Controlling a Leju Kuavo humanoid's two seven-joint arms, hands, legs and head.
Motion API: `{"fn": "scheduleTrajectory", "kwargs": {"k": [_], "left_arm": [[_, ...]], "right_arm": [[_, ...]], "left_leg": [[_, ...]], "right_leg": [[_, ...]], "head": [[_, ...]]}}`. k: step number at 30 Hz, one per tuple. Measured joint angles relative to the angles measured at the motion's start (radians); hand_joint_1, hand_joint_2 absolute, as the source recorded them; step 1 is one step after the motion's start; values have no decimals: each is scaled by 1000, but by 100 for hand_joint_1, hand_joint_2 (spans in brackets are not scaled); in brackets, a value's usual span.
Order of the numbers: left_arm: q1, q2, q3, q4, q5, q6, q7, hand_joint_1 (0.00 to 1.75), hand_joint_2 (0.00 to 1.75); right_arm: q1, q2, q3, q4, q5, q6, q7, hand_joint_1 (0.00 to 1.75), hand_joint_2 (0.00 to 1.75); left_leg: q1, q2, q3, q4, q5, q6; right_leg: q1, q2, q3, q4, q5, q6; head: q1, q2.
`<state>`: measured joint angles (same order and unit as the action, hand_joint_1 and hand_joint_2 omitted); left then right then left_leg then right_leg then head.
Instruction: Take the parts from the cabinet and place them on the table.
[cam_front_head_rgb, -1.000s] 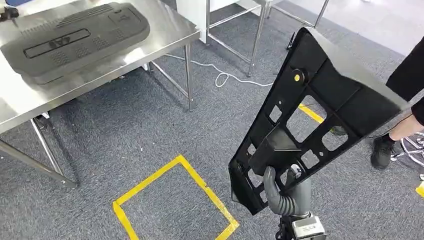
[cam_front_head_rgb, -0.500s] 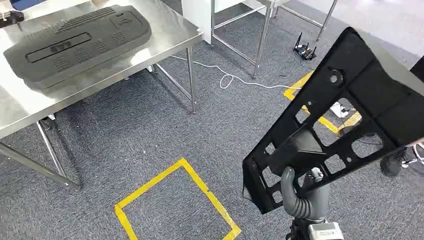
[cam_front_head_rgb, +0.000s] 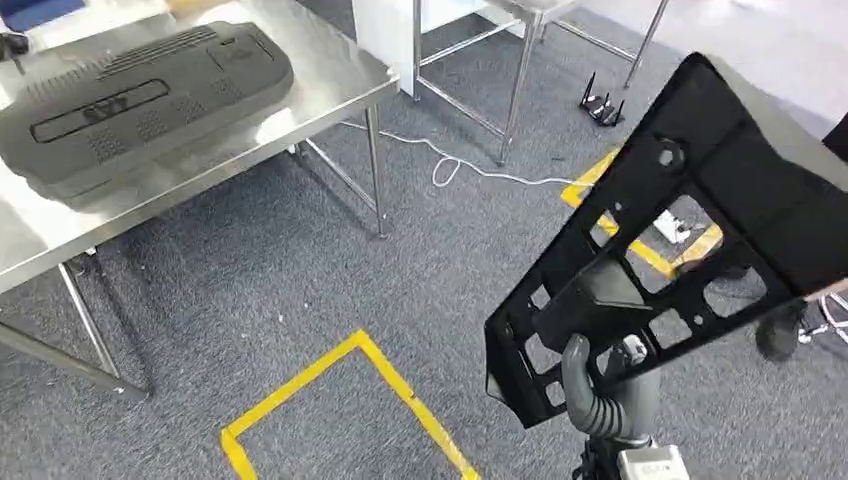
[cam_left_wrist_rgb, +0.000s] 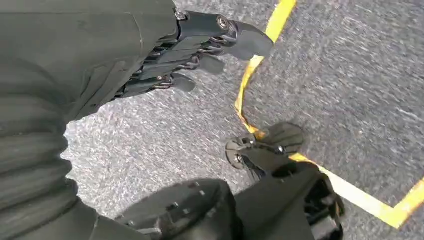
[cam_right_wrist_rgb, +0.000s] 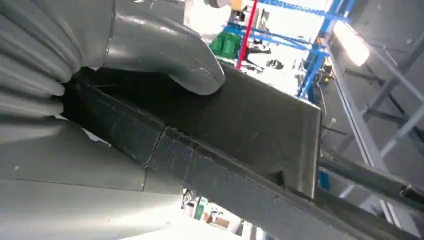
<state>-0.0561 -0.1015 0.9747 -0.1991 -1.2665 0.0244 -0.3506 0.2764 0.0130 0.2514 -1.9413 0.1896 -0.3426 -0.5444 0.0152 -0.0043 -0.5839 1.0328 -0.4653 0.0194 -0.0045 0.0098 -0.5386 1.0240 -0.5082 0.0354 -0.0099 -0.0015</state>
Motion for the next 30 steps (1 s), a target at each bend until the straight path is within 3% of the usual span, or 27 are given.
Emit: {"fn": "scheduleTrajectory", "kwargs": {"k": [1, 3, 4, 5, 6, 7, 9, 10, 11, 12, 14, 15, 17, 19, 20, 21, 22, 24, 25, 26, 29, 30], "left_arm": [[1, 2, 0, 0, 0, 0, 0, 0, 175], [-1, 2, 0, 0, 0, 0, 0, 0, 175], [-1, 2, 0, 0, 0, 0, 1, 0, 175], [-1, 2, 0, 0, 0, 0, 3, 0, 175], [-1, 2, 0, 0, 0, 0, 5, 0, 175], [0, 1, 0, 0, 0, 0, 8, 0, 175], [0, -1, 0, 0, -1, 0, 10, 0, 175], [1, 0, 0, 0, -1, 0, 10, 0, 175], [0, 1, 0, 0, -1, 0, 12, 0, 175], [0, 1, 0, 0, -1, 1, 13, 0, 175], [0, 1, 0, 0, -1, 1, 13, 0, 175], [0, 1, 0, 0, -2, 2, 13, 0, 175], [-1, 1, 0, 0, -2, 2, 13, 0, 175], [0, 1, 0, 0, -3, 2, 13, 0, 175], [1, 1, 0, 0, -3, 2, 13, 0, 175], [3, 1, 0, 0, -3, 2, 13, 0, 175], [4, 1, 0, 0, -3, 2, 13, 0, 175], [3, 2, 0, 0, -3, 2, 13, 0, 175], [4, 6, 0, 0, -3, 2, 13, 0, 175], [2, 5, 0, 0, -3, 2, 13, 0, 175], [1, 5, 0, 0, -3, 2, 13, 0, 175], [1, 2, 0, 0, -3, 2, 13, 0, 175]], "right_arm": [[-1, 0, 0, 0, 0, 0, 0, 175, 175], [-5, 0, -2, 0, 0, 0, -1, 175, 175], [-2, 0, -2, 0, 3, -1, -1, 175, 175], [-1, 0, -2, 1, 8, -2, -1, 175, 175], [0, 0, -3, 2, 14, -5, -1, 175, 175], [0, 0, -6, 2, 18, -8, -1, 175, 175], [2, 0, -8, 1, 22, -14, -1, 175, 175], [2, 0, -10, 2, 23, -16, -2, 175, 175], [3, 2, -10, 1, 26, -18, -3, 175, 175], [5, 2, -10, 1, 28, -19, -4, 175, 175], [9, 0, -13, 1, 31, -23, -5, 175, 175], [9, 1, -14, 0, 32, -25, -6, 175, 175], [10, 2, -15, 0, 32, -25, -7, 175, 175], [11, 2, -15, 0, 34, -26, -7, 175, 175], [14, 2, -15, 0, 34, -26, -7, 175, 175], [16, 2, -15, 0, 34, -26, -7, 175, 175], [16, 2, -16, 0, 34, -26, -7, 175, 175], [16, 3, -16, 0, 34, -26, -7, 175, 175], [17, 3, -16, 0, 34, -26, -7, 175, 175], [17, 2, -16, 0, 34, -26, -7, 175, 175], [20, 3, -16, 0, 34, -26, -7, 175, 175], [20, 3, -16, -3, 34, -26, -7, 175, 175]], "left_leg": [[0, 0, 7, -5, -1, 5], [2, -1, 10, -6, -6, 11], [2, -1, 11, -6, -10, 12], [2, -2, 14, -5, -14, 13], [4, -4, 20, -5, -19, 10], [8, -6, 29, -5, -27, 5], [14, -9, 50, -5, -42, -7], [6, -9, 51, -4, -51, -17], [4, -12, 54, -4, -61, -24], [3, -11, 58, -9, -61, -26], [7, -8, 68, -21, -63, -37], [11, -5, 71, -14, -71, -43], [9, 1, 19, 93, -121, -44], [9, 1, -79, 262, -180, -44], [8, 1, -113, 306, -181, -42], [8, 1, -122, 298, -155, -38], [6, 1, -111, 252, -110, -32], [1, 1, -48, 81, 1, -15], [-5, 0, -28, 37, 8, -6], [-8, 2, -20, 15, -1, -10], [-17, 0, -22, 12, -1, -3], [-1, 1, 0, -5, 6, 4]], "right_leg": [[2, -1, -15, 34, -13, 1], [-4, -1, -112, 195, -65, -1], [-7, -1, -164, 270, -77, 3], [-11, -1, -197, 306, -76, 10], [-15, -2, -206, 292, -55, 22], [-19, -2, -189, 230, -12, 38], [-28, -9, -119, 52, 80, 65], [-29, -19, -103, 8, 93, 65], [-23, -10, -89, 3, 88, 40], [-20, -9, -91, 5, 85, 26], [-17, -8, -90, 4, 81, 9], [-29, -7, -82, 0, 81, -1], [-25, -8, -69, 0, 70, -18], [-17, -8, -60, 0, 62, -30], [-13, -8, -53, 0, 58, -35], [-10, -6, -45, 0, 52, -36], [-8, -2, -35, 0, 46, -35], [-5, 1, -13, 0, 32, -31], [-4, 1, -15, 0, 27, -28], [6, 3, -11, 3, 20, -21], [-4, 2, -8, -5, 18, -7], [1, 0, -17, 3, 11, -2]], "head": [[9, 0], [15, 0], [17, 0], [15, 0], [16, 0], [15, 0], [17, 0], [20, 0], [22, 0], [16, 0], [16, 0], [13, 0], [5, 0], [5, 0], [5, 0], [5, 0], [4, 0], [5, 0], [7, 0], [7, 0], [6, 0], [6, 0]]}}
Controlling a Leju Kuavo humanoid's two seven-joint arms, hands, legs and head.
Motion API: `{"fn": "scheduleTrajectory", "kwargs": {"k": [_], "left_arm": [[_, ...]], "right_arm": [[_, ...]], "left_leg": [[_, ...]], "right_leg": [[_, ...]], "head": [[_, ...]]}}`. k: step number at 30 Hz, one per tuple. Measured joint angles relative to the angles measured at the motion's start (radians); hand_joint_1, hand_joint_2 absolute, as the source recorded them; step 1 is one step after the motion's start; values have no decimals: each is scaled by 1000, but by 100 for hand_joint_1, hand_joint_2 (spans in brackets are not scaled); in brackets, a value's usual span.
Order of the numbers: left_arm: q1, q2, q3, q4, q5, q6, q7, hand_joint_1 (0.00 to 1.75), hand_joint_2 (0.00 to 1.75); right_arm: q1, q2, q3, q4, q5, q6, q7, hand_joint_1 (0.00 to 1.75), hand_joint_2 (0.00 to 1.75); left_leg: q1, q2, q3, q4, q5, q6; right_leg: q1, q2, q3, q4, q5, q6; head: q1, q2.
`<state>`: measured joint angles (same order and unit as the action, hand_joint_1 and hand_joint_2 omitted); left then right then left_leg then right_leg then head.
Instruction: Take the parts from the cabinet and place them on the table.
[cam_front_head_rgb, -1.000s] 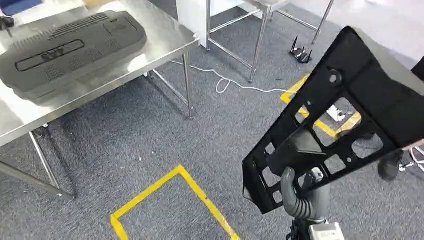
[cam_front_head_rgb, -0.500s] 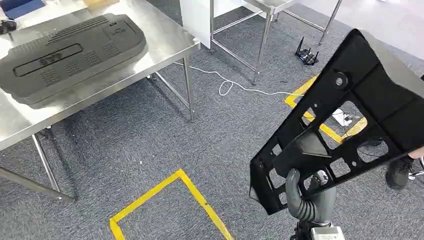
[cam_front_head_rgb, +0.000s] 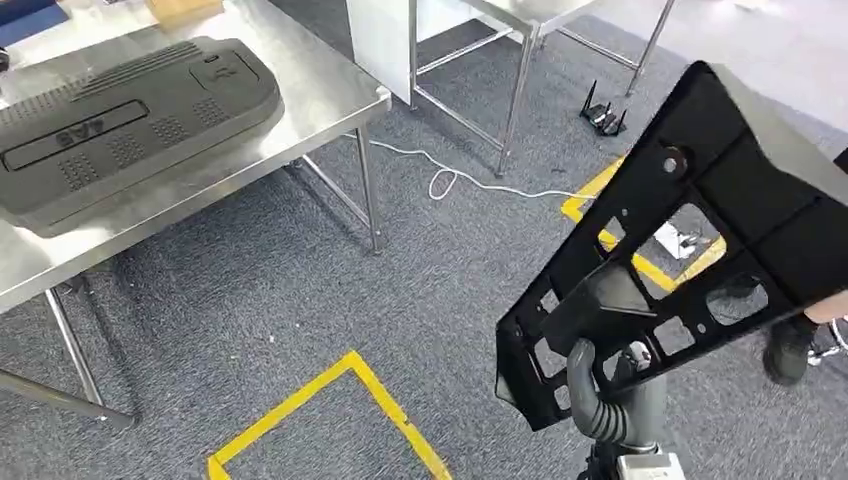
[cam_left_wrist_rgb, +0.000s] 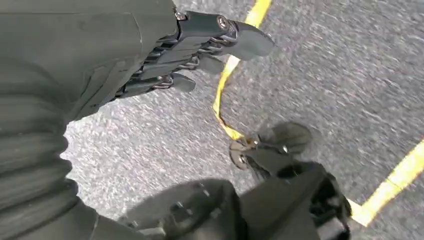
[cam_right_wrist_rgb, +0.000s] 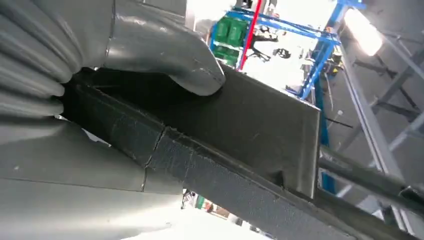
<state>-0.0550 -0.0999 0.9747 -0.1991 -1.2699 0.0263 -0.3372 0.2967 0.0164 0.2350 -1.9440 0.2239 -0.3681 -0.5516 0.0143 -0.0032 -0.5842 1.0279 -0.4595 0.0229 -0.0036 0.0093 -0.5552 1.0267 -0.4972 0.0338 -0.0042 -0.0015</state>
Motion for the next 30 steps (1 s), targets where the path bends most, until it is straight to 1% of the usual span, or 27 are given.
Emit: {"fn": "scheduleTrajectory", "kwargs": {"k": [1, 2, 4, 5, 6, 7, 9, 10, 11, 12, 13, 14, 15, 16, 17, 18, 19, 20, 22, 23, 24, 25, 26, 27, 28, 29, 30], "left_arm": [[1, 2, 0, 0, 0, 0, 0, 0, 175], [0, 2, 0, 0, 0, 0, 0, 0, 175], [-1, 2, 0, 0, -2, 0, 0, 0, 175], [-1, 2, 0, 0, -4, 0, 0, 0, 175], [-1, 2, 0, 0, -6, 5, 0, 0, 175], [0, 1, 0, 0, -8, 20, 0, 0, 175], [0, -3, 0, 0, -13, 41, 1, 0, 175], [0, -1, 0, 0, -13, 46, 1, 0, 175], [-1, -1, 0, 0, -14, 50, 1, 0, 175], [-1, 0, 0, -1, -16, 51, 1, 0, 175], [-1, 1, 0, 0, -16, 51, 1, 0, 175], [-1, 1, 0, 0, -16, 51, 1, 0, 175], [-1, 6, 0, -1, -16, 50, 1, 0, 175], [-1, 4, 0, 0, -16, 48, 0, 0, 175], [-1, 5, 0, 0, -18, 48, 0, 0, 175], [-2, 5, 0, 0, -18, 48, 0, 0, 175], [-2, 3, 0, 0, -18, 47, 0, 0, 175], [-2, 0, 0, 0, -18, 45, -1, 0, 175], [-3, 0, 0, 0, -18, 41, 0, 0, 175], [-3, 0, 0, 0, -17, 39, 0, 0, 175], [-3, -1, 0, 0, -17, 36, 0, 0, 175], [-3, -3, 0, 0, -17, 36, 0, 0, 175], [-2, -5, 0, 0, -17, 35, 0, 0, 175], [-2, -6, 0, 0, -17, 34, 0, 0, 175], [-2, -6, 0, 0, -17, 34, 0, 0, 175], [-2, 10, 0, -5, -17, 35, 0, 0, 175], [-2, 0, 0, -2, -18, 35, -1, 0, 175]], "right_arm": [[0, 0, 0, 0, 0, -1, 0, 175, 175], [-2, 0, 0, 0, 0, -2, -1, 175, 175], [3, -1, 0, 0, 1, -3, -1, 175, 175], [5, -1, 0, 0, 2, -3, -2, 175, 175], [6, -2, 0, 0, 3, -5, -2, 175, 175], [5, -2, 0, 0, 4, -8, -2, 175, 175], [6, -3, 0, 0, 10, -11, -2, 175, 175], [5, -5, 0, 0, 15, -11, -2, 175, 175], [4, -5, 0, 0, 20, -13, -1, 175, 175], [5, -4, 0, 0, 23, -14, -1, 175, 175], [5, -5, 0, 1, 24, -14, 0, 175, 175], [4, -6, -2, 1, 26, -16, 0, 175, 175], [5, -6, -2, 1, 31, -18, 0, 175, 175], [3, -6, 0, 1, 34, -18, 0, 175, 175], [3, -6, 0, 1, 35, -20, 1, 175, 175], [4, -5, 0, 0, 38, -20, 1, 175, 175], [6, -6, 0, 0, 40, -21, 2, 175, 175], [2, -8, 1, 0, 40, -21, 2, 175, 175], [-1, -8, 2, 0, 40, -21, 2, 175, 175], [2, -11, 1, 1, 41, -21, 2, 175, 175], [3, -13, 2, 3, 42, -21, 2, 175, 175], [3, -14, 2, 4, 43, -21, 2, 175, 175], [3, -16, 2, 4, 43, -21, 2, 175, 175], [3, -17, 2, 4, 43, -21, 2, 175, 175], [2, -18, 2, 4, 43, -21, 2, 175, 175], [-1, -17, 3, 10, 43, -21, 4, 175, 175], [-1, -15, 3, 5, 45, -22, 3, 175, 175]], "left_leg": [[-3, -1, 8, -5, 0, 3], [-2, -1, 9, -5, -1, 5], [-2, -1, 10, -5, -7, 10], [-2, -2, 12, -5, -9, 10], [-1, -2, 16, -5, -12, 9], [1, -4, 21, -5, -16, 5], [7, -7, 36, -5, -28, -6], [2, -8, 39, -4, -33, -14], [-4, -10, 38, -1, -42, -21], [-6, -9, 39, 2, -47, -14], [-6, -9, 41, 1, -42, 1], [-6, -8, 43, -3, -42, 4], [0, -7, 44, -1, -48, -1], [-5, -7, 48, -4, -45, -1], [-14, -7, 53, -17, -38, 0], [-19, -5, 73, -62, -21, 20], [0, 2, 113, -120, 6, 22], [1, 2, 132, -148, 17, 24], [12, 5, 137, -153, 21, 18], [15, 5, 137, -153, 18, 12], [20, 4, 137, -152, 16, 5], [28, 2, 139, -150, 12, -7], [39, 0, 140, -143, 5, -20], [52, -2, 139, -127, -7, -38], [59, -4, 134, -103, -23, -59], [49, -4, 119, -84, -40, -78], [55, -5, 115, -60, -55, -86]], "right_leg": [[-2, -1, -9, 28, -10, 3], [-3, -1, -41, 87, -34, 1], [-10, -1, -141, 247, -81, 2], [-11, -1, -177, 296, -88, 8], [-15, -1, -188, 295, -76, 18], [-19, -2, -175, 247, -40, 33], [-28, -7, -95, 62, 50, 61], [-29, -16, -71, 1, 67, 61], [-24, -7, -58, -6, 69, 44], [-33, -7, -59, -7, 74, 32], [-30, -7, -58, -7, 73, 33], [-28, -6, -58, -7, 73, 33], [-44, -5, -58, -10, 75, 35], [-43, -5, -57, -14, 76, 36], [-46, -4, -51, -26, 79, 38], [-35, -3, -33, -50, 86, 38], [-34, -8, -34, -47, 85, 34], [-28, -8, -41, -27, 72, 32], [-32, -6, -108, 105, 19, 33], [-37, -7, -144, 171, -2, 38], [-44, -7, -166, 208, -5, 48], [-51, -8, -159, 189, 11, 65], [-59, -8, -128, 128, 41, 85], [-69, -11, -78, 35, 80, 110], [-81, -14, -37, -46, 96, 130], [-70, -1, -42, -7, 73, 126], [-76, 4, -47, -9, 64, 86]], "head": [[6, 0], [8, 0], [10, 0], [8, 0], [11, 0], [10, 0], [11, 0], [16, 0], [18, 0], [11, 0], [10, 0], [10, 0], [12, 0], [11, 0], [4, 0], [2, 0], [3, 0], [5, 0], [5, 0], [5, 0], [4, 0], [5, 0], [4, 0], [5, 0], [7, 0], [21, 0], [24, 0]]}}
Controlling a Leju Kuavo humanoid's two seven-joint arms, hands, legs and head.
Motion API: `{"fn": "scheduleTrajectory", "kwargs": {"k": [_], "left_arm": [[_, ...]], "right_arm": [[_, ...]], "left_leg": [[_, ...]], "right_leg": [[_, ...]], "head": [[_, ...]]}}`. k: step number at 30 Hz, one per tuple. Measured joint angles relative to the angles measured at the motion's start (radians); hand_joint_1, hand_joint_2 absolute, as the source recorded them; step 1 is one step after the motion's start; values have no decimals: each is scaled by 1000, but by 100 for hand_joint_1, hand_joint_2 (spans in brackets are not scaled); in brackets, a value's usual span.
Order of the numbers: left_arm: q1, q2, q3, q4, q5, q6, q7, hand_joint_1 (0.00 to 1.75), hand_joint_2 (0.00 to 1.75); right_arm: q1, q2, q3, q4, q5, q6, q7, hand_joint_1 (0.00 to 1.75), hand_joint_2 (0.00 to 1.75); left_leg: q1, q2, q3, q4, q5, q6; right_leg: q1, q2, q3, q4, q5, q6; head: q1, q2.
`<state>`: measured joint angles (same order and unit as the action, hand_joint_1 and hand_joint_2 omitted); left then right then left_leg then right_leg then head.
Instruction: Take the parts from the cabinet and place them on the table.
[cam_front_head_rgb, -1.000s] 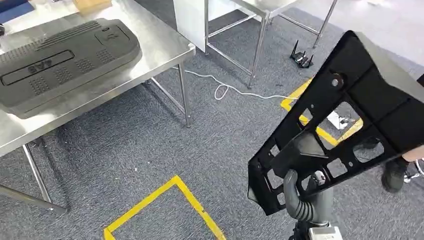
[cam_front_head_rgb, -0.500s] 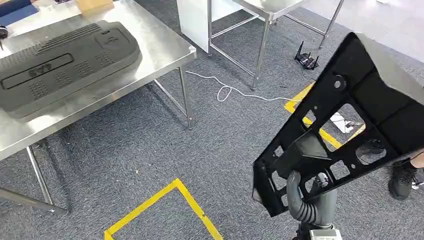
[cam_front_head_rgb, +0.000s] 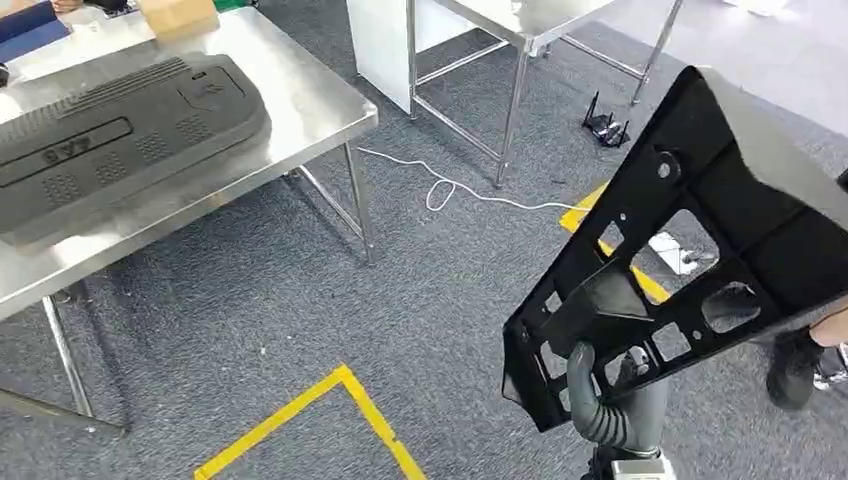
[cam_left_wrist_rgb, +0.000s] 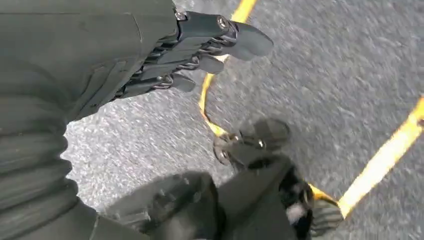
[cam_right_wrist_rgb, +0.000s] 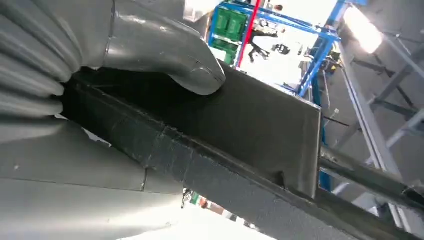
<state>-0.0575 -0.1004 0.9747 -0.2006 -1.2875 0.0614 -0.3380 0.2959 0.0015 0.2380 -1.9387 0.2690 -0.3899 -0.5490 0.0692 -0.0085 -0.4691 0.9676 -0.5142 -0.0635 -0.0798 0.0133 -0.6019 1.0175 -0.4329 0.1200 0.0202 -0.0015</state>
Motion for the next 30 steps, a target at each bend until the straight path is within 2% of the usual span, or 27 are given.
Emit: {"fn": "scheduleTrajectory", "kwargs": {"k": [1, 2, 3, 5, 8, 9, 10, 11, 12, 13, 16, 17, 18, 19, 24, 30], "left_arm": [[0, 4, 0, -2, 1, 2, 0, 0, 175], [1, 3, 0, -1, 1, 2, 0, 0, 175], [1, 6, 0, -1, 1, 2, 0, 0, 175], [1, 10, 0, -1, 1, 2, 0, 0, 175], [1, 12, 0, -1, 1, 2, 0, 0, 175], [1, 11, 0, -1, 1, 2, 0, 0, 175], [1, 10, 0, -1, 1, 2, 0, 0, 175], [1, 8, 0, -1, 1, 2, -1, 0, 175], [0, 8, 0, -1, 1, 1, -1, 0, 175], [0, 6, 0, -1, 1, 1, -2, 0, 175], [-2, -1, 0, 0, 0, 1, -3, 0, 175], [-1, -3, 0, 0, 0, 1, -3, 0, 175], [2, -4, 0, 0, 0, 0, -3, 0, 175], [3, -5, 0, 0, 0, 0, -4, 0, 175], [3, -4, 0, 0, 0, 0, -5, 0, 175], [2, -4, 0, 0, 0, 0, -6, 0, 175]], "right_arm": [[4, -3, 0, 2, 2, 0, 2, 175, 175], [5, -3, -1, 2, 2, 0, 2, 175, 175], [3, -1, 0, 2, 2, 0, 2, 175, 175], [4, -1, 0, 2, 3, 0, 2, 175, 175], [4, -1, 0, 3, 3, 0, 2, 175, 175], [4, -1, 0, 3, 3, 0, 2, 175, 175], [4, -2, 0, 3, 3, 0, 2, 175, 175], [4, -2, 0, 3, 3, -2, 2, 175, 175], [5, -2, 0, 3, 5, -2, 2, 175, 175], [4, -2, 0, 2, 7, -2, 2, 175, 175], [6, -4, -1, 2, 7, -5, 3, 175, 175], [6, -5, -1, 3, 7, -5, 4, 175, 175], [6, -5, -1, 3, 8, -5, 5, 175, 175], [5, -5, 0, 3, 8, -5, 5, 175, 175], [6, -6, 1, 3, 9, -8, 6, 175, 175], [7, -6, 5, 3, 9, -8, 7, 175, 175]], "left_leg": [[0, 0, 4, 0, 0, 0], [0, 0, 6, 0, 0, 0], [0, 0, 10, -1, 0, 0], [1, 0, 24, -4, 0, 0], [4, 0, 39, -4, 0, 0], [4, 0, 44, -4, 2, -1], [4, 0, 47, -5, 16, 4], [1, 0, 46, -8, 56, 18], [3, 2, 45, -8, 38, 17], [4, 7, 50, -18, 29, 11], [10, 21, 70, -61, -17, -22], [14, 22, 66, -57, -14, -64], [12, 22, 64, -54, -18, -60], [7, 21, 63, -50, -16, -48], [-1, 22, 60, -31, -24, -36], [-6, 22, 58, -22, -29, -27]], "right_leg": [[-10, -1, -2, 4, -1, -22], [-14, -3, 0, 5, -1, -20], [-16, -2, -3, 5, 0, -20], [-23, -2, -4, 5, 0, -20], [-29, -2, -7, 5, 2, -24], [-28, -2, -8, 5, 2, -24], [-25, -2, -8, 5, 2, -25], [-17, -2, -8, 6, 1, -26], [-7, -2, -7, 6, 4, -30], [-2, -3, -9, 6, 3, -35], [9, -7, -16, 12, 2, -37], [17, -11, -17, 13, 3, -37], [14, -14, -14, 10, 6, -42], [11, -15, -10, 8, 8, -43], [3, -15, 1, -3, 16, -31], [0, -15, 7, -9, 17, -28]], "head": [[-9, 0], [-19, 0], [-16, 0], [-26, 0], [-30, 0], [-32, 0], [-34, 0], [-38, 0], [-39, 0], [-39, 0], [-41, 0], [-38, 0], [-34, 0], [-35, 0], [-35, 0], [-35, 0]]}}
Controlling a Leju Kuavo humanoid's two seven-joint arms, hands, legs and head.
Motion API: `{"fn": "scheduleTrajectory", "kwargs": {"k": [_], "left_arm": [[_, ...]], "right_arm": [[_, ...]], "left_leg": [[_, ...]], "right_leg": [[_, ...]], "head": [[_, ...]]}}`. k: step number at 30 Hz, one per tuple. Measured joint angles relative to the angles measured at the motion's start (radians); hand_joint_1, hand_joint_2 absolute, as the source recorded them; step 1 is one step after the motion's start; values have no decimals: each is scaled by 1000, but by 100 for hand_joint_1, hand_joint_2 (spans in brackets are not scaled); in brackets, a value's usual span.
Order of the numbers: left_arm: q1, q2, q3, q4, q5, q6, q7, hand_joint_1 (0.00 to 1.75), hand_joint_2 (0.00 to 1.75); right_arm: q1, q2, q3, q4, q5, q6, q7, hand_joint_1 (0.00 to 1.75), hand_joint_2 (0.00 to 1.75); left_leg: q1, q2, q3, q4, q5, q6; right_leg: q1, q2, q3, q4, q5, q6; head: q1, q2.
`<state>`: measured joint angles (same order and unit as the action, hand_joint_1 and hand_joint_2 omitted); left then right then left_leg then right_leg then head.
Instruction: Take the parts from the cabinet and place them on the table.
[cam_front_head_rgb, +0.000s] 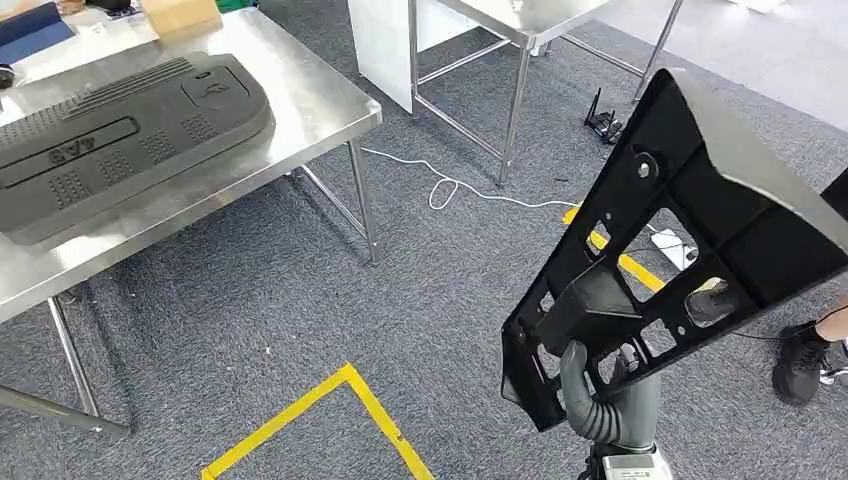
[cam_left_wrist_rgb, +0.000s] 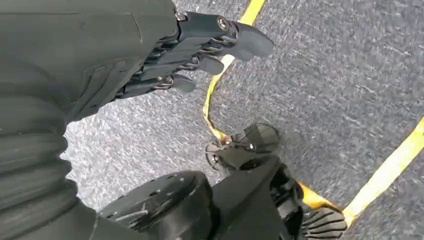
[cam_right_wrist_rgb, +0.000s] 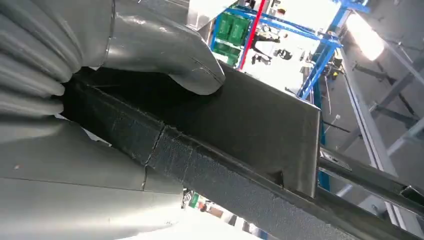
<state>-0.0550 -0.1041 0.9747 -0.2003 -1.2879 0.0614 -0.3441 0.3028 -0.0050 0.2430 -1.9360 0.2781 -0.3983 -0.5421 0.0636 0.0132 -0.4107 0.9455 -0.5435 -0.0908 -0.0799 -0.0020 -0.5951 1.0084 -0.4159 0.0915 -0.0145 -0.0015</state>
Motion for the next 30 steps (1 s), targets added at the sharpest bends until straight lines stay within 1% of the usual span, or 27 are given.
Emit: {"fn": "scheduleTrajectory", "kwargs": {"k": [7, 30], "left_arm": [[0, 0, 0, 0, -1, 3, 0, 0, 175], [0, 0, 0, 0, -3, 4, 0, 0, 175]], "right_arm": [[0, 0, 1, 0, 0, -1, 3, 175, 175], [1, 0, 2, 0, -3, -4, 3, 175, 175]], "left_leg": [[-2, 0, 0, 1, -2, 3], [-2, 0, 0, 1, -3, 4]], "right_leg": [[-2, 0, 0, -1, 0, 0], [-2, 0, 0, -1, 0, 0]], "head": [[0, 0], [0, 0]]}}
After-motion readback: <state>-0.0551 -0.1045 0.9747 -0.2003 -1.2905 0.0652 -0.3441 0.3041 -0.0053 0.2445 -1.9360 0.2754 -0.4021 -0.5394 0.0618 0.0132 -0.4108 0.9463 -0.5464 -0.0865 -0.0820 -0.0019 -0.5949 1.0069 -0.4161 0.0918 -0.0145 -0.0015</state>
